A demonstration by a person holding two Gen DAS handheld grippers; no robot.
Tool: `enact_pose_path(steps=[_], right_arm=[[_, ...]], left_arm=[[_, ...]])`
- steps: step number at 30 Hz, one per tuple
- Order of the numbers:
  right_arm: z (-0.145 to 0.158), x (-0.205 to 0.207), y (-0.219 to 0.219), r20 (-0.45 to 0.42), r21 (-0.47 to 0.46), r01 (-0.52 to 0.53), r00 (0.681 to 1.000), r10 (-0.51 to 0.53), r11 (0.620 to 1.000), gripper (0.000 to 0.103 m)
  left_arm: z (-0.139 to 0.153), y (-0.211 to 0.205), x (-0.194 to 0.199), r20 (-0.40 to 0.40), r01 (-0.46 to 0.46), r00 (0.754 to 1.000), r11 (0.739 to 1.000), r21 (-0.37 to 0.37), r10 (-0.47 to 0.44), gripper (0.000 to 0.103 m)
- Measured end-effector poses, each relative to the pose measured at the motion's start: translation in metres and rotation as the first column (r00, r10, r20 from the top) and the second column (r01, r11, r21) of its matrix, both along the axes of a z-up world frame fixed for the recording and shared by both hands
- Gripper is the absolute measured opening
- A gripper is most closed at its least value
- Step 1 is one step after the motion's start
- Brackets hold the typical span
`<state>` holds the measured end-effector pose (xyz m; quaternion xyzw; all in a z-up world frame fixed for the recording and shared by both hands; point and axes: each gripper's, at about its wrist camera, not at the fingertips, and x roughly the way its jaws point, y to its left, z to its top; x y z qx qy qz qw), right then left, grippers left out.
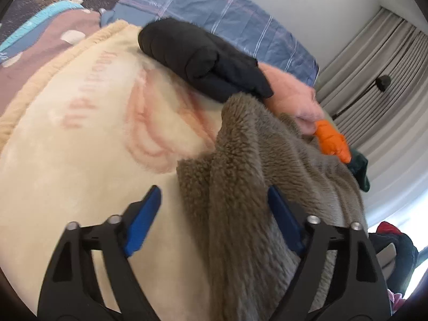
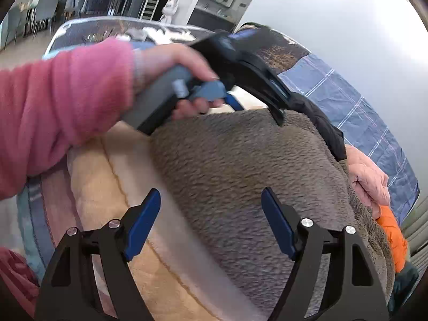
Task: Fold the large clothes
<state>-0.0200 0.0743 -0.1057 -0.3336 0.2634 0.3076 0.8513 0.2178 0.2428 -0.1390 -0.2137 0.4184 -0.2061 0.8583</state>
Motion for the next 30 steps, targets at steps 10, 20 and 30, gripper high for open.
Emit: enact_pose_path(steps=[10, 20, 30], right_arm=[[-0.021, 0.014, 0.035, 0.154, -0.123, 0.012, 0.988, 0.008, 0.992, 0.078], [-0.035, 0.037, 0.055, 0.183, -0.126, 0.056, 0.983, -0.033, 0.990, 0.059], [0.009, 0.049, 0.016, 0.020, 0.160, 0.088, 0.996, -0.092, 0.983, 0.039]], left_arm=[[-0.033, 0.014, 0.004, 0.038, 0.090, 0.996, 0.981, -0.172, -0.085, 0.073], [-0.039, 0.020, 0.004, 0.060, 0.104, 0.994, 0.969, -0.224, -0.092, 0.067], [-0.014, 0.013, -0.002, 0.105, 0.110, 0.991, 0.957, -0.268, -0.084, 0.031]])
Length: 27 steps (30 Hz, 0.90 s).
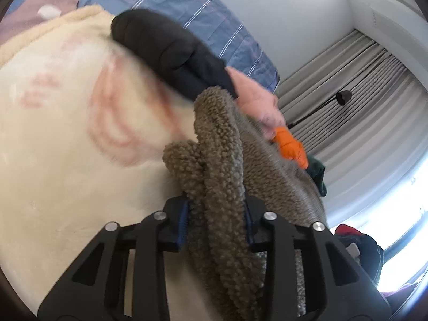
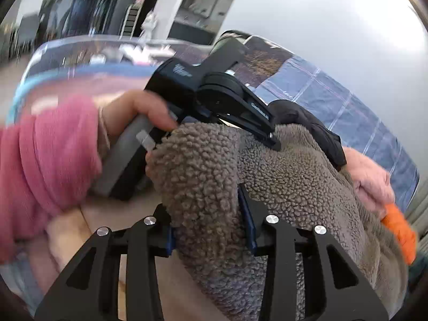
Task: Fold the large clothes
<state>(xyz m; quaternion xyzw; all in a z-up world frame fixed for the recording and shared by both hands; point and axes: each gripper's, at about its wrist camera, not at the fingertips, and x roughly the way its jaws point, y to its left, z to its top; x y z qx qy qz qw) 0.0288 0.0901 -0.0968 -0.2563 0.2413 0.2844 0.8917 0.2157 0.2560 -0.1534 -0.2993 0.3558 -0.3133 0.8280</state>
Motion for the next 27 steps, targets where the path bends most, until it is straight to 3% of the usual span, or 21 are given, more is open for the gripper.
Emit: enact_pose_path(steps=[6, 8, 13, 21, 27], right_arm=[[0.050, -0.006, -0.042, 0.024, 0.204, 0.041, 0.999, -0.047, 0.978, 0.037], [0.066, -0.010, -0.063, 0.046, 0.274, 0.051, 0.997, -0.066, 0.960, 0.036], [0.091, -0.015, -0.120, 0.054, 0.424, 0.095, 0.990, -0.130, 0.901, 0.035], [0.103, -0.024, -0.243, -0.008, 0.650, 0.180, 0.973, -0.230, 0.738, 0.034], [0.085, -0.036, -0.341, -0.096, 0.763, 0.265, 0.949, -0.301, 0.590, 0.034]], left_arm=[[0.078, -0.032, -0.011, 0.140, 0.021, 0.990, 0.998, 0.060, -0.030, 0.029], [0.107, -0.056, -0.015, 0.190, 0.038, 0.980, 0.993, 0.114, -0.059, 0.029], [0.154, -0.123, -0.014, 0.223, 0.071, 0.968, 0.977, 0.199, -0.116, 0.029], [0.196, -0.244, -0.012, 0.230, 0.116, 0.955, 0.947, 0.298, -0.189, 0.029], [0.200, -0.359, -0.014, 0.233, 0.162, 0.931, 0.889, 0.428, -0.281, 0.029]])
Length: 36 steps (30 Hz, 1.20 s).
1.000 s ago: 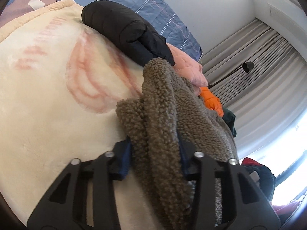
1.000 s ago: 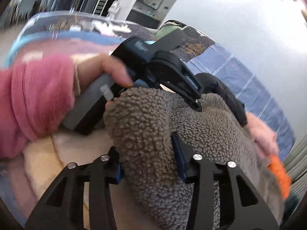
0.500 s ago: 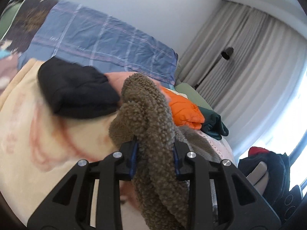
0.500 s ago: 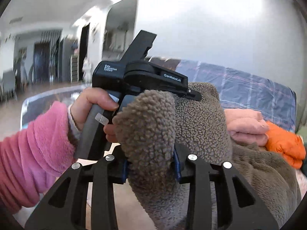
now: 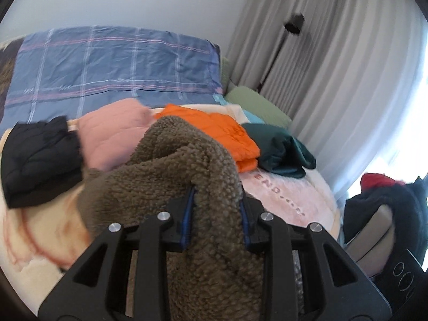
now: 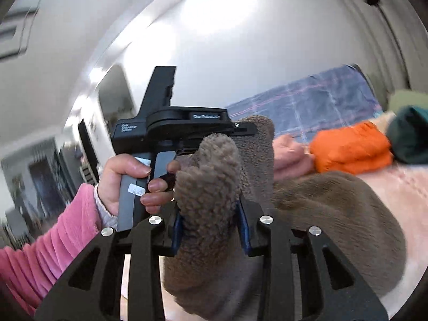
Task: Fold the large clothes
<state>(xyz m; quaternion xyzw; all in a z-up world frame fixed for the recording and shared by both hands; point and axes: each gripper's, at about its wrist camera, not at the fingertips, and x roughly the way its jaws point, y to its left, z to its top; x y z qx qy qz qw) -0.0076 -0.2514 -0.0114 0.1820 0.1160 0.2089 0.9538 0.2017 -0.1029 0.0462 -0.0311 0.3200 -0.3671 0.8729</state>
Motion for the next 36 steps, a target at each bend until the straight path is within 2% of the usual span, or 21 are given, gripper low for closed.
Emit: enact_pose_path(steps=[4, 7, 8, 9, 10, 11, 13, 16, 18, 20, 24, 25, 26, 28, 29, 30, 32, 34, 36], right_arm=[[-0.019, -0.013, -0.059, -0.035, 0.096, 0.071, 0.997, -0.068, 0.993, 0.034], [-0.034, -0.024, -0.087, -0.069, 0.119, 0.138, 0.989, -0.131, 0.983, 0.034], [-0.044, -0.026, -0.101, -0.099, 0.139, 0.159, 0.984, -0.146, 0.977, 0.033], [-0.054, -0.028, -0.111, -0.129, 0.158, 0.182, 0.978, -0.162, 0.971, 0.033], [-0.060, -0.028, -0.116, -0.153, 0.171, 0.189, 0.975, -0.164, 0.967, 0.033], [-0.072, -0.025, -0.124, -0.191, 0.212, 0.177, 0.972, -0.137, 0.961, 0.032], [-0.088, -0.024, -0.132, -0.238, 0.264, 0.173, 0.965, -0.110, 0.949, 0.032], [-0.098, -0.024, -0.134, -0.264, 0.274, 0.157, 0.961, -0.083, 0.949, 0.033], [-0.102, -0.023, -0.135, -0.275, 0.281, 0.146, 0.959, -0.066, 0.949, 0.039], [-0.100, -0.020, -0.134, -0.280, 0.297, 0.135, 0.959, -0.048, 0.945, 0.056], [-0.098, -0.006, -0.132, -0.296, 0.350, 0.054, 0.954, 0.055, 0.935, 0.063], [-0.098, 0.000, -0.125, -0.309, 0.350, 0.038, 0.948, 0.078, 0.936, 0.063], [-0.099, 0.012, -0.128, -0.324, 0.341, 0.048, 0.944, 0.069, 0.939, 0.059], [-0.096, 0.014, -0.128, -0.324, 0.350, 0.088, 0.946, 0.033, 0.932, 0.038], [-0.094, 0.014, -0.132, -0.321, 0.377, 0.091, 0.946, 0.037, 0.922, 0.032], [-0.092, 0.012, -0.136, -0.312, 0.398, 0.095, 0.949, 0.037, 0.912, 0.030], [-0.078, 0.001, -0.144, -0.283, 0.382, 0.138, 0.959, -0.026, 0.914, 0.027], [-0.068, -0.011, -0.157, -0.263, 0.383, 0.180, 0.962, -0.080, 0.906, 0.027], [-0.067, -0.015, -0.168, -0.267, 0.390, 0.188, 0.960, -0.085, 0.901, 0.027]], left_arm=[[-0.010, -0.072, -0.002, 0.025, 0.060, 0.998, 0.993, 0.099, -0.063, 0.029], [-0.029, -0.120, -0.002, 0.008, 0.114, 0.993, 0.983, 0.147, -0.116, 0.027], [-0.035, -0.130, 0.000, -0.008, 0.136, 0.991, 0.981, 0.142, -0.136, 0.007], [-0.043, -0.143, 0.003, -0.060, 0.197, 0.980, 0.975, 0.106, -0.191, 0.000], [-0.048, -0.151, 0.005, -0.094, 0.227, 0.971, 0.970, 0.083, -0.219, 0.000], [-0.056, -0.164, 0.004, -0.104, 0.240, 0.968, 0.966, 0.099, -0.230, 0.000], [-0.076, -0.187, -0.001, -0.116, 0.266, 0.962, 0.948, 0.173, -0.249, 0.000], [-0.100, -0.200, -0.003, -0.124, 0.279, 0.959, 0.926, 0.255, -0.255, 0.000], [-0.107, -0.197, 0.001, -0.141, 0.279, 0.958, 0.929, 0.243, -0.251, 0.000], [-0.106, -0.191, 0.004, -0.145, 0.281, 0.957, 0.934, 0.219, -0.253, 0.001], [-0.107, -0.183, 0.010, -0.159, 0.271, 0.957, 0.944, 0.185, -0.244, 0.003], [-0.106, -0.184, 0.008, -0.159, 0.271, 0.957, 0.945, 0.184, -0.244, 0.004], [-0.104, -0.185, 0.007, -0.156, 0.271, 0.957, 0.944, 0.186, -0.244, 0.009], [-0.098, -0.184, 0.003, -0.132, 0.262, 0.962, 0.945, 0.198, -0.240, 0.024], [-0.090, -0.183, 0.000, -0.101, 0.241, 0.969, 0.949, 0.204, -0.224, 0.039], [-0.080, -0.178, -0.004, -0.064, 0.214, 0.977, 0.956, 0.202, -0.205, 0.049], [-0.044, -0.159, -0.015, 0.053, 0.181, 0.980, 0.970, 0.161, -0.191, 0.054], [-0.011, -0.141, -0.027, 0.189, 0.132, 0.968, 0.978, 0.164, -0.162, 0.062], [0.011, -0.123, -0.033, 0.266, 0.096, 0.953, 0.979, 0.180, -0.142, 0.065]])
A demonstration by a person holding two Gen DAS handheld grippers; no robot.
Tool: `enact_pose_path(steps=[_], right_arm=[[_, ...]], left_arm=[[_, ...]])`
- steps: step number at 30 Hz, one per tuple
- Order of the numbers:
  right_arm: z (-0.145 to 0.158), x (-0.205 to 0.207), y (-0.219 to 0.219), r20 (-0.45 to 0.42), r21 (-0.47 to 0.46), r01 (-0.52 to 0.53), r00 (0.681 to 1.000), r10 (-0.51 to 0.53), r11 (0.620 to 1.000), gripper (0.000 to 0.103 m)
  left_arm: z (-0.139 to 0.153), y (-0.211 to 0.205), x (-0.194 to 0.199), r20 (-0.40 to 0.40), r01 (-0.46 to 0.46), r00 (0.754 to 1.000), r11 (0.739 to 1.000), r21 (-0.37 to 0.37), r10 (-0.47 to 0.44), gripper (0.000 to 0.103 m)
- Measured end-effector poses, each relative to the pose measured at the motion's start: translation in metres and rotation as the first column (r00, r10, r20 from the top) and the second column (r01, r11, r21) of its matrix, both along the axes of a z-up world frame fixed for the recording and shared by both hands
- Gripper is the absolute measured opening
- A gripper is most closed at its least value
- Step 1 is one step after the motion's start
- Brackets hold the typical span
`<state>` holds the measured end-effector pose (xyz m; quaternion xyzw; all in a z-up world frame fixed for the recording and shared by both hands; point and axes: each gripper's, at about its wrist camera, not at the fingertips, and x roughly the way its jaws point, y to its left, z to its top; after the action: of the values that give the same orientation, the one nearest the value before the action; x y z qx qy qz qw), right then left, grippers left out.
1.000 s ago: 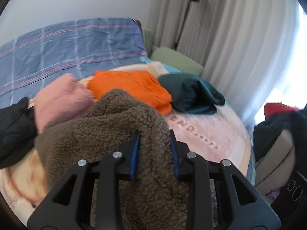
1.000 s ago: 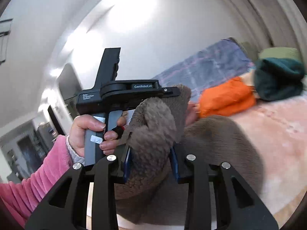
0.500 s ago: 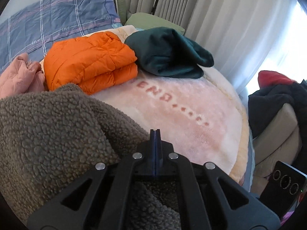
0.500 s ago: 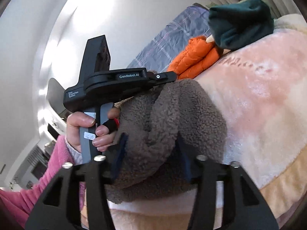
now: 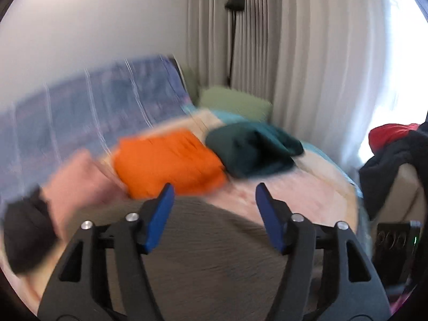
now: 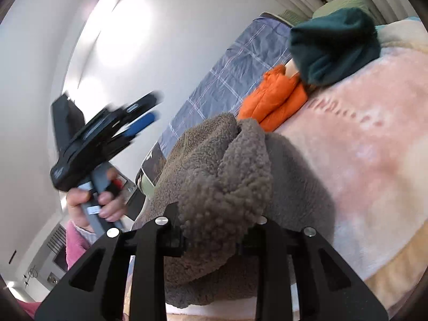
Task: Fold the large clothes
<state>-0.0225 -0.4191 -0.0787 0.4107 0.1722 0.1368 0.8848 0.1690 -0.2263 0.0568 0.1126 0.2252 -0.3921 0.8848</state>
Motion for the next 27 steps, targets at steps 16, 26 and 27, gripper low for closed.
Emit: enact_pose_path(steps=[16, 26, 27], right_arm=[[-0.025, -0.027, 0.003, -0.115, -0.254, 0.119, 0.982, -0.152, 0.960, 0.068], [0.020, -0.014, 0.006, 0.022, -0.340, 0.105, 0.994, -0.103, 0.935, 0.029], [0.015, -0.005, 0.007, -0.020, -0.353, 0.093, 0.994, -0.107, 0.931, 0.029]], left_arm=[[-0.121, -0.029, 0.051, -0.142, -0.027, 0.986, 0.920, 0.392, 0.090, 0.068], [-0.127, -0.038, 0.054, -0.151, -0.020, 0.984, 0.911, 0.411, 0.090, 0.069], [-0.127, -0.036, 0.054, -0.150, -0.022, 0.985, 0.914, 0.406, 0.090, 0.069]])
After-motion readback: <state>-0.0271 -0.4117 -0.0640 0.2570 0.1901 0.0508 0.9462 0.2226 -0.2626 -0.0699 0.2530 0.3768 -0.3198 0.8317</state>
